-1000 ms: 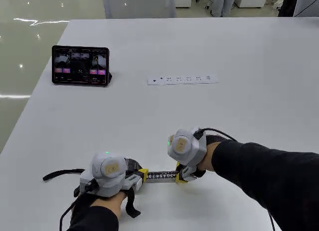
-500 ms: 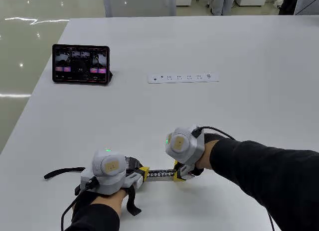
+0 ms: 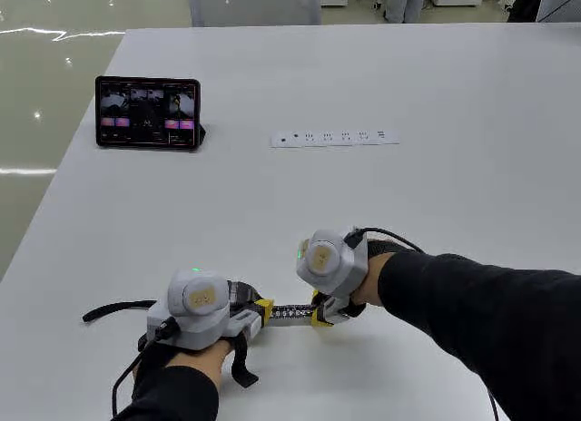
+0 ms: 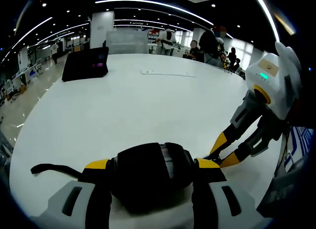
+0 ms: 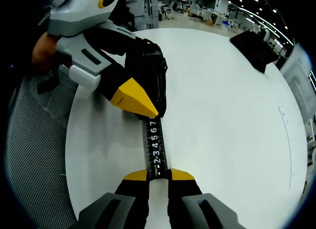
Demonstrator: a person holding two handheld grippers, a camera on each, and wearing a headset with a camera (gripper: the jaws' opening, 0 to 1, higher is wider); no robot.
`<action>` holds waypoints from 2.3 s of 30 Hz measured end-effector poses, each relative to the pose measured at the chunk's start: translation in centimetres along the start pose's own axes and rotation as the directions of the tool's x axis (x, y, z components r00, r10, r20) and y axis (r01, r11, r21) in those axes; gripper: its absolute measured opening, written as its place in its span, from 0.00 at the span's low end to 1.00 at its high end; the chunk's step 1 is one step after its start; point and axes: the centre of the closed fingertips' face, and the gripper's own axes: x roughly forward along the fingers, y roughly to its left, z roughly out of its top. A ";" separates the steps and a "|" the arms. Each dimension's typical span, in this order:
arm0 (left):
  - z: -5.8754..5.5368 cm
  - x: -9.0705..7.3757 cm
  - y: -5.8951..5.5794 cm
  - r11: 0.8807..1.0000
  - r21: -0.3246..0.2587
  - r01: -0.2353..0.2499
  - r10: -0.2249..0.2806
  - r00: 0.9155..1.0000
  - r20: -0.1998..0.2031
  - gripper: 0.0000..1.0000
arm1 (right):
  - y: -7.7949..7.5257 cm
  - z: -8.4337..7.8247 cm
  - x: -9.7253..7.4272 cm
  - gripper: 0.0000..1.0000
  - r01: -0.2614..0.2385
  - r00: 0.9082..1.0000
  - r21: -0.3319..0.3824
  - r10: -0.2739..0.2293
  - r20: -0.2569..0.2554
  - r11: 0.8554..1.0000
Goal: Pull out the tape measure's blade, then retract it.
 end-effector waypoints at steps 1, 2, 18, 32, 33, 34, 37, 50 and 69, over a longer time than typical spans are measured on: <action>0.0 0.0 0.0 1.000 -0.001 0.002 -0.002 1.000 0.001 0.62 | 0.0 0.1 0.0 0.10 -0.001 1.000 0.001 0.001 0.005 1.000; 0.0 0.0 0.1 1.000 -0.005 0.005 -0.005 1.000 0.002 0.62 | 0.1 0.3 0.1 0.10 -0.005 1.000 -0.008 0.005 0.019 1.000; 0.1 0.0 0.1 1.000 -0.014 0.011 -0.011 1.000 0.002 0.62 | 0.2 1.3 0.5 0.10 -0.018 0.998 -0.001 0.018 0.052 1.000; 0.1 0.0 0.1 1.000 -0.019 0.007 -0.007 1.000 0.003 0.62 | 0.3 1.9 0.8 0.10 -0.021 0.997 -0.010 0.021 0.077 1.000; 0.1 0.0 0.1 1.000 -0.018 0.007 -0.007 1.000 0.003 0.62 | 0.3 2.0 0.8 0.10 -0.021 0.997 -0.010 0.021 0.078 1.000; 0.1 0.0 0.1 1.000 -0.019 0.007 -0.007 1.000 0.003 0.62 | 0.2 2.0 0.8 0.10 -0.020 0.997 -0.010 0.021 0.079 1.000; 0.1 0.0 0.1 1.000 -0.020 0.007 -0.007 1.000 0.003 0.62 | 0.3 2.2 0.9 0.10 -0.020 0.996 -0.011 0.021 0.083 1.000; 0.1 0.0 0.1 1.000 -0.026 0.007 -0.007 1.000 0.003 0.62 | 0.3 3.0 1.2 0.10 -0.025 0.995 -0.013 0.026 0.101 1.000; 0.1 -0.1 0.1 0.999 -0.031 0.013 -0.013 1.000 -0.004 0.62 | 0.6 4.8 1.8 0.10 -0.031 0.990 -0.016 0.033 0.137 0.999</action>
